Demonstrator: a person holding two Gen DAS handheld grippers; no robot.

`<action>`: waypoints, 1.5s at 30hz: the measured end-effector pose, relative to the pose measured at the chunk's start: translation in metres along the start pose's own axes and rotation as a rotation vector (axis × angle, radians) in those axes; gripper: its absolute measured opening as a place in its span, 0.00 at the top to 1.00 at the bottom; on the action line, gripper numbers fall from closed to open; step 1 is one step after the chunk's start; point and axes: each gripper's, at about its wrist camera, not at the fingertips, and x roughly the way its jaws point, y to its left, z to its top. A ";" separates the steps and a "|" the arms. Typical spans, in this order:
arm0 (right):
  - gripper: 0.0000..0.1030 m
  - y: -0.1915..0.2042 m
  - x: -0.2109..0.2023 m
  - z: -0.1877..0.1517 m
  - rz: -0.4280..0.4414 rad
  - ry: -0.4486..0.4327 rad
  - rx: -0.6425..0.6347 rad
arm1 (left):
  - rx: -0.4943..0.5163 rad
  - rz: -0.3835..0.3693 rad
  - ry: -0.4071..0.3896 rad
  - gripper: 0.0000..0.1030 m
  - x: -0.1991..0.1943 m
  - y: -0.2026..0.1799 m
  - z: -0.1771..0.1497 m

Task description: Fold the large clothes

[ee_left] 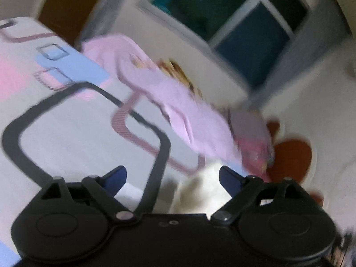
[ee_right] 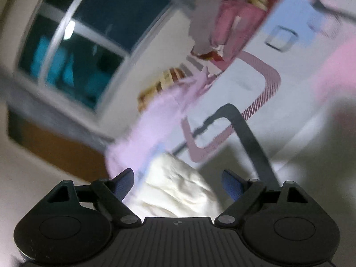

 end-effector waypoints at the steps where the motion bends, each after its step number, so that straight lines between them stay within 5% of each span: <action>1: 0.17 0.005 0.007 -0.003 -0.007 0.021 -0.042 | 0.024 -0.017 0.050 0.14 0.008 -0.003 -0.001; 5: 0.17 0.021 0.036 -0.010 -0.011 0.051 -0.149 | 0.120 -0.070 0.120 0.11 0.033 -0.017 -0.008; 7: 0.17 0.024 0.046 -0.011 -0.012 0.050 -0.182 | 0.150 -0.070 0.131 0.21 0.045 -0.022 -0.009; 9: 0.57 0.028 0.056 -0.012 -0.044 0.064 -0.222 | 0.174 -0.088 0.144 0.68 0.056 -0.025 -0.007; 10: 0.83 0.028 0.063 -0.011 -0.052 0.079 -0.225 | 0.184 -0.080 0.158 0.78 0.062 -0.026 -0.005; 11: 0.88 0.027 0.065 -0.011 -0.046 0.082 -0.228 | 0.197 -0.091 0.161 0.96 0.066 -0.027 -0.004; 14: 0.91 0.028 0.059 -0.010 -0.057 0.040 -0.252 | 0.174 -0.181 0.152 0.96 0.072 -0.028 0.002; 17: 0.91 0.013 0.059 -0.004 -0.076 0.006 -0.169 | 0.020 -0.258 0.172 0.96 0.088 -0.005 0.010; 19: 0.91 0.006 0.068 -0.005 -0.118 0.019 -0.145 | -0.049 -0.223 0.215 0.96 0.109 0.011 0.009; 23: 0.90 -0.012 0.103 -0.017 -0.234 0.078 -0.119 | -0.023 -0.102 0.306 0.95 0.147 0.017 -0.008; 31: 0.92 -0.047 0.105 -0.036 -0.154 -0.011 -0.066 | -0.129 -0.204 0.242 0.92 0.152 0.052 -0.029; 36: 0.89 -0.029 0.102 -0.032 -0.216 0.024 -0.134 | -0.101 -0.186 0.232 0.83 0.143 0.045 -0.026; 37: 0.70 -0.018 0.093 -0.032 -0.254 0.008 -0.150 | -0.099 -0.169 0.221 0.78 0.136 0.044 -0.023; 38: 0.28 -0.010 0.082 -0.032 -0.301 -0.037 -0.174 | -0.086 -0.133 0.198 0.61 0.125 0.039 -0.019; 39: 0.12 0.001 0.064 -0.034 -0.349 -0.128 -0.219 | -0.056 -0.063 0.157 0.42 0.111 0.033 -0.014; 41: 0.09 0.021 0.036 -0.038 -0.323 -0.199 -0.299 | 0.054 0.062 0.022 0.32 0.073 0.012 -0.007; 45: 0.19 0.077 0.016 -0.072 -0.230 -0.184 -0.480 | 0.266 -0.048 -0.071 0.35 0.023 -0.059 -0.023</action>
